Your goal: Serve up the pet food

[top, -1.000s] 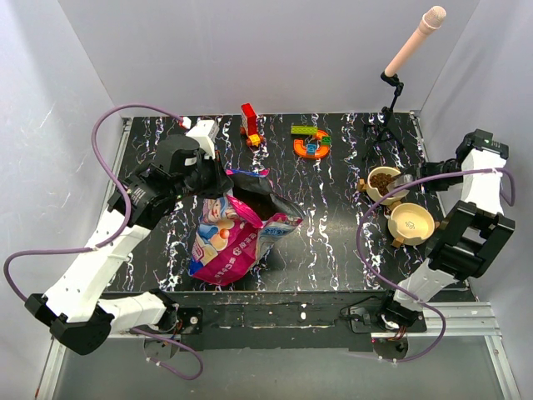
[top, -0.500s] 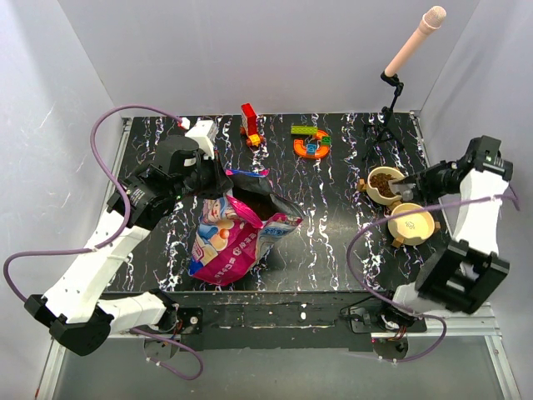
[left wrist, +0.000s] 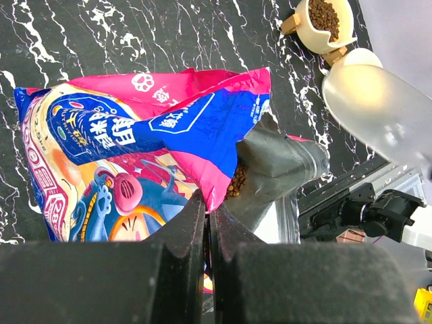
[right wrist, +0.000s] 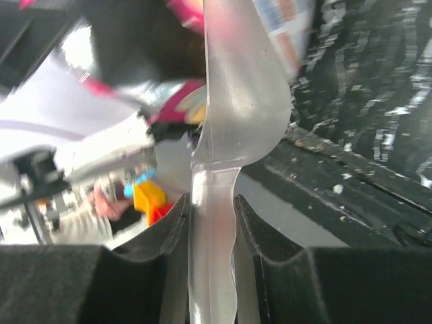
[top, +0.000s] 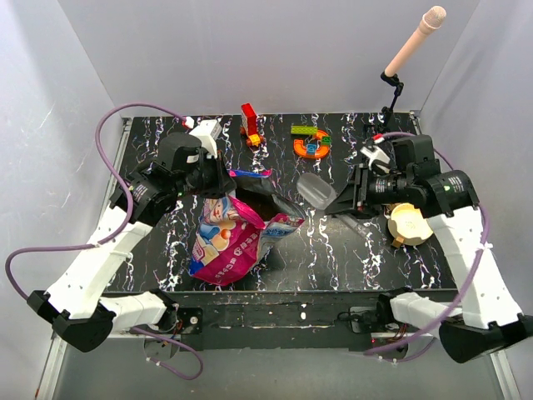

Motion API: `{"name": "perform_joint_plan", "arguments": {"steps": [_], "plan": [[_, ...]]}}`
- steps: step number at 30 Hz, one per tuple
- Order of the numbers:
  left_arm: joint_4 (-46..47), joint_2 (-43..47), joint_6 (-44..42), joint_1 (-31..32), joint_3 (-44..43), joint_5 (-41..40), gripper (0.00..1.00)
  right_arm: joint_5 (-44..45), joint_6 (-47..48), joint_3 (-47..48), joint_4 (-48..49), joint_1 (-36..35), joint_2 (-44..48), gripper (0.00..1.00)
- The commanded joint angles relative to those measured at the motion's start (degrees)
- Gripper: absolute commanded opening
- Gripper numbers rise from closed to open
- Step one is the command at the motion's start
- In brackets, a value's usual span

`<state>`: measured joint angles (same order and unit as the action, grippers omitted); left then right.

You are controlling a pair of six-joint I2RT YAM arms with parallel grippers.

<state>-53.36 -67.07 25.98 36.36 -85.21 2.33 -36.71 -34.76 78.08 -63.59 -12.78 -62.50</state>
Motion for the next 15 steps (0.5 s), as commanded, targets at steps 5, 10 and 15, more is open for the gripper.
{"name": "perform_joint_plan", "arguments": {"steps": [5,10,15], "plan": [[5.02,2.03,0.74,-0.06,-4.0,6.54,0.0,-0.82,2.06,18.58,-14.88,-19.12,-7.27,0.01],[5.11,2.47,2.23,-0.06,-3.91,9.97,0.0,-2.23,5.14,26.4,-17.35,-21.85,-16.49,0.01],[5.72,2.21,5.04,-0.06,-3.83,14.71,0.0,1.89,7.51,43.95,-24.8,-24.75,-34.4,0.01]]}}
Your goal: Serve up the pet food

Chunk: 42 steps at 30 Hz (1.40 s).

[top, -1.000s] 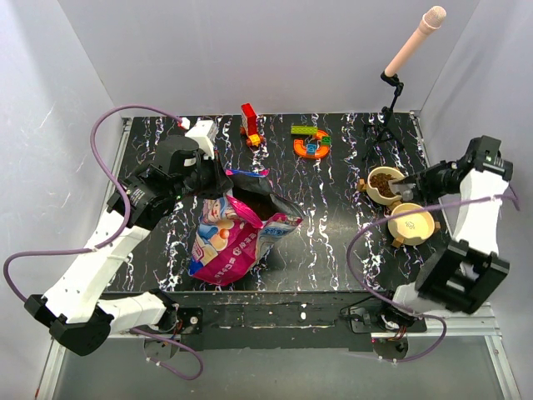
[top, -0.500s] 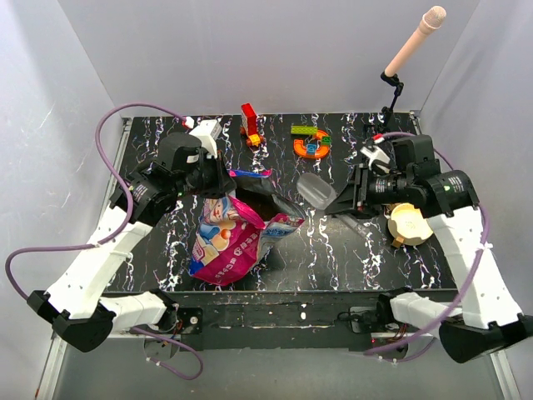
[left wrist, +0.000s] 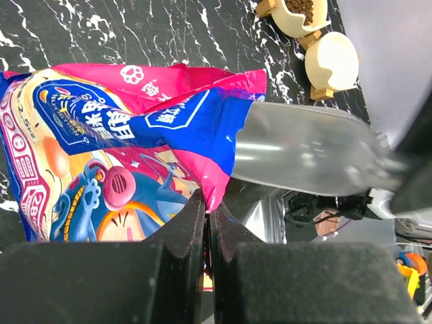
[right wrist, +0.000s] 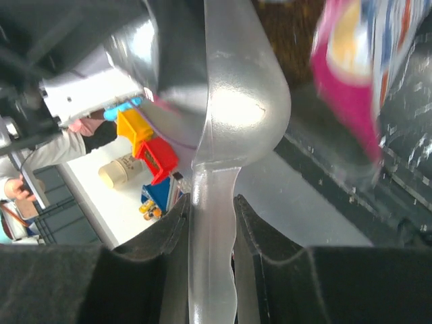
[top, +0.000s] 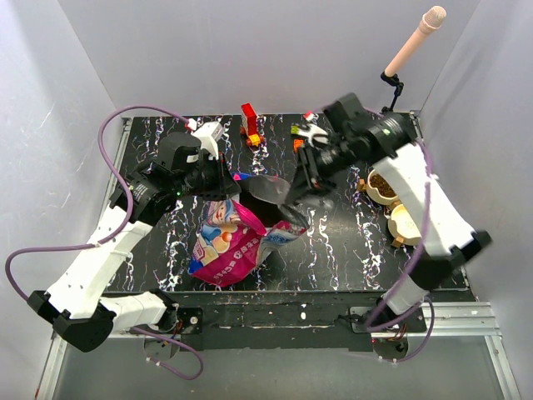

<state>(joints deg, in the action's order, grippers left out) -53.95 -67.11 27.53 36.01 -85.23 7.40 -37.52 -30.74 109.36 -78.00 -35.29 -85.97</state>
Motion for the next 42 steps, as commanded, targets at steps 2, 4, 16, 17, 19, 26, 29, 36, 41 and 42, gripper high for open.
{"name": "perform_joint_plan", "arguments": {"steps": [2,4,16,17,19,26,29,36,41,42], "plan": [[7.01,2.07,5.94,0.29,-3.45,10.35,0.0,6.48,4.37,23.06,-13.58,-4.34,-18.75,0.01],[9.55,2.42,9.46,0.2,-2.05,10.18,0.0,6.4,4.99,23.36,-13.41,-5.31,-22.56,0.01],[14.4,-3.89,16.94,0.29,-1.07,1.48,0.0,39.71,12.36,3.05,-7.95,-7.78,-18.96,0.01],[14.49,-4.95,16.51,0.29,-1.51,1.74,0.0,40.24,13.5,1.75,-7.87,-7.78,-19.05,0.01],[14.32,-7.15,15.98,0.38,-2.57,1.57,0.0,39.11,14.48,-5.17,-4.03,-7.17,-16.61,0.01],[17.21,-14.09,16.77,1.6,-3.27,3.94,0.0,19.79,14.93,-15.68,17.77,-6.99,-20.61,0.01],[18.09,-17.69,18.87,3.27,-3.28,5.52,0.0,17.3,15.53,-9.62,18.23,-9.44,-30.63,0.01],[18.09,-22.18,18.18,7.14,-4.16,3.06,0.0,7.28,8.95,-36.75,40.79,-7.16,-19.93,0.01],[17.83,-23.15,17.47,7.41,-3.28,3.15,0.0,-2.01,9.47,-26.15,45.74,-11.29,-35.38,0.01],[17.74,-23.67,17.38,7.5,-3.27,3.15,0.0,-3.77,9.12,-25.52,47.92,-11.64,-36.01,0.01]]}}
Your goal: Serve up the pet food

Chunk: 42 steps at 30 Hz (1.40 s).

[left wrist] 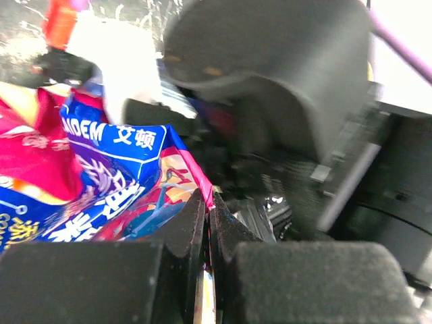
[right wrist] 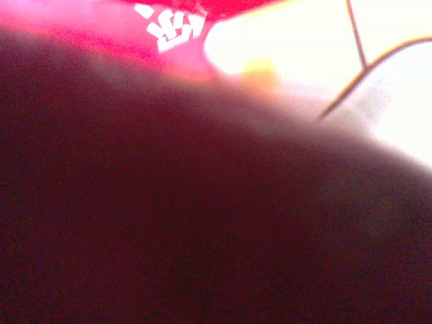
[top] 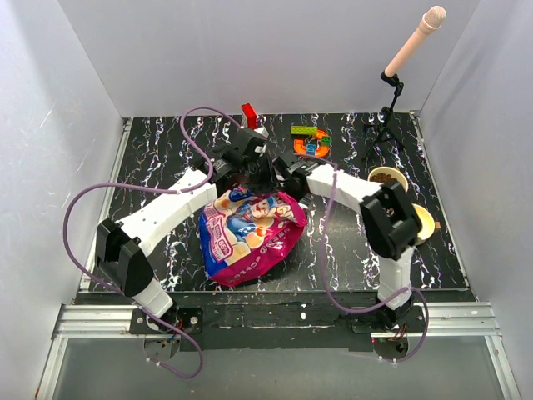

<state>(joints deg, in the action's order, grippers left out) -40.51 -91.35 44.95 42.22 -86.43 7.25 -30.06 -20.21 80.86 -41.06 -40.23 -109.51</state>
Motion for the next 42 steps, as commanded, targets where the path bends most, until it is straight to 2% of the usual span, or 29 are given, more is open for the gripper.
{"name": "perform_joint_plan", "arguments": {"steps": [1,3,6,8,11,14,15,17,19,20,23,24,26,31,34,37,41,42], "plan": [[4.21,0.21,-0.38,1.29,-2.07,3.39,0.0,-12.38,-2.72,1.86,14.13,-6.71,-11.61,0.01],[4.3,-1.28,0.14,1.38,-2.51,3.74,0.0,-15.44,-6.58,-1.83,22.64,-6.36,-9.67,0.01],[4.48,-3.39,-0.56,1.9,-4.26,3.3,0.0,-23.43,-13.96,-1.94,32.51,-6.27,-13.33,0.01],[4.04,-3.66,-1.09,2.08,-5.06,2.43,0.0,-28.1,-19.58,-4.29,42.41,-6.09,-13.01,0.01],[2.11,-1.47,-2.93,2.08,-5.15,-0.9,0.0,-33.03,-29.59,-12.63,58.32,-3.99,-7.13,0.01],[1.58,1.08,-4.25,2.08,-3.92,-2.94,0.0,-36.63,-42.94,-20.72,80.27,-0.39,-1.6,0.01],[1.49,1.78,-5.04,2.08,-3.83,-3.03,0.0,-37.25,-46.38,-23.0,84.52,0.84,-0.27,0.01],[0.96,3.1,-6.62,2.08,-4.09,-3.64,0.0,-38.22,-48.43,-26.62,86.32,4.35,2.18,0.01],[-0.35,4.16,-9.07,2.17,-5.75,-5.48,0.0,-38.58,-46.52,-29.52,82.48,6.82,5.52,0.01],[-1.14,4.69,-10.48,2.08,-6.81,-6.44,0.0,-38.49,-43.46,-30.14,76.89,7.7,7.71,0.01],[-3.6,5.83,-14.44,2.08,-10.32,-9.61,0.0,-35.78,-27.92,-28.84,51.69,9.99,14.83,0.01],[-4.65,6.36,-15.49,2.08,-11.12,-10.58,0.0,-34.98,-21.87,-27.44,45.17,10.6,17.21,0.01],[-5.98,8.02,-16.29,2.08,-11.39,-11.64,0.0,-33.75,-17.51,-27.16,36.17,11.57,19.94,0.01],[-6.77,13.64,-15.6,2.08,-8.58,-12.34,0.0,-29.98,-11.17,-23.39,20.96,12.98,23.89,0.01],[-7.83,15.67,-13.32,2.08,-5.86,-11.82,0.0,-26.73,-13.8,-19.97,18.83,11.94,27.33,0.01],[-5.99,17.17,-10.94,2.08,-3.13,-10.94,0.0,-25.4,-12.32,-12.42,10.76,8.6,25.85,0.01],[-4.75,16.74,-11.37,2.08,-3.39,-9.8,0.0,-24.08,-18.1,-7.04,11.09,7.44,27.6,0.01],[-4.84,16.56,-11.29,2.08,-3.56,-9.53,0.0,-23.64,-18.11,-4.51,8.56,7.44,27.6,0.01]]}}
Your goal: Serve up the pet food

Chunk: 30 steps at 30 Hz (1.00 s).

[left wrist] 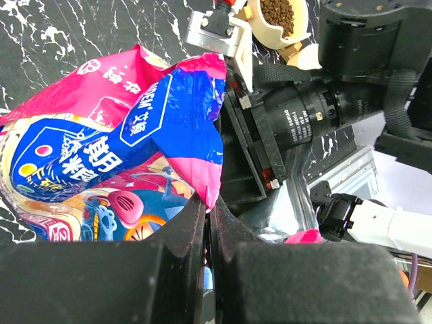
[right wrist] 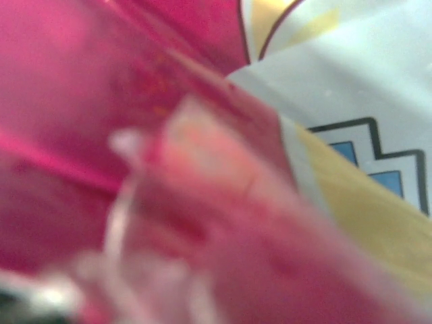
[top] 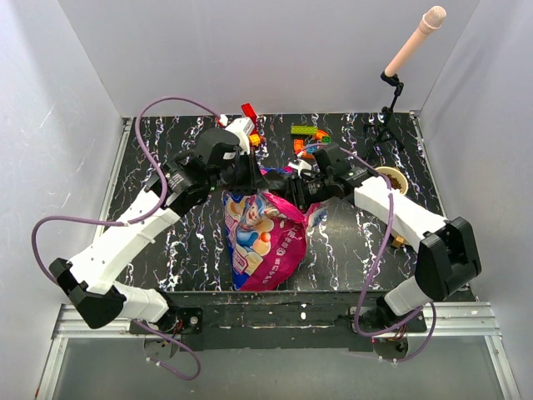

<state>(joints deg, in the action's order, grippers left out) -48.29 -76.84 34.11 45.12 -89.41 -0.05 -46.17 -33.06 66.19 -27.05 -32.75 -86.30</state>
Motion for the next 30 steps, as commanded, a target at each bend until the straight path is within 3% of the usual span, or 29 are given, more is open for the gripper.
{"name": "perform_joint_plan", "arguments": {"steps": [1,12,17,19,23,26,30], "plan": [[2.68,1.78,-0.27,-0.83,-0.51,-1.88,0.0,-7.09,-5.61,12.01,-7.73,-0.29,4.56,0.01],[10.94,1.43,2.72,-0.74,2.75,4.8,0.0,4.15,-12.12,25.1,-11.53,-9.25,-3.17,0.01],[9.89,2.65,0.96,-0.56,2.66,1.83,0.0,15.39,0.08,44.16,-34.42,-9.18,-7.73,0.01],[8.4,3.45,0.61,-0.56,2.48,0.85,0.0,14.9,1.33,46.66,-38.25,-8.47,-7.31,0.01],[8.48,3.45,-0.71,-0.56,2.4,-0.65,0.0,6.63,-11.04,37.1,-27.91,-8.03,-1.52,0.01],[8.3,3.18,-0.54,-0.56,1.95,-0.65,0.0,4.87,-12.38,33.83,-23.75,-7.51,-1.58,0.01],[7.87,2.84,-1.15,-0.56,1.61,-0.04,0.0,8.28,-11.94,42.75,-25.85,-7.93,-4.74,0.01]]}}
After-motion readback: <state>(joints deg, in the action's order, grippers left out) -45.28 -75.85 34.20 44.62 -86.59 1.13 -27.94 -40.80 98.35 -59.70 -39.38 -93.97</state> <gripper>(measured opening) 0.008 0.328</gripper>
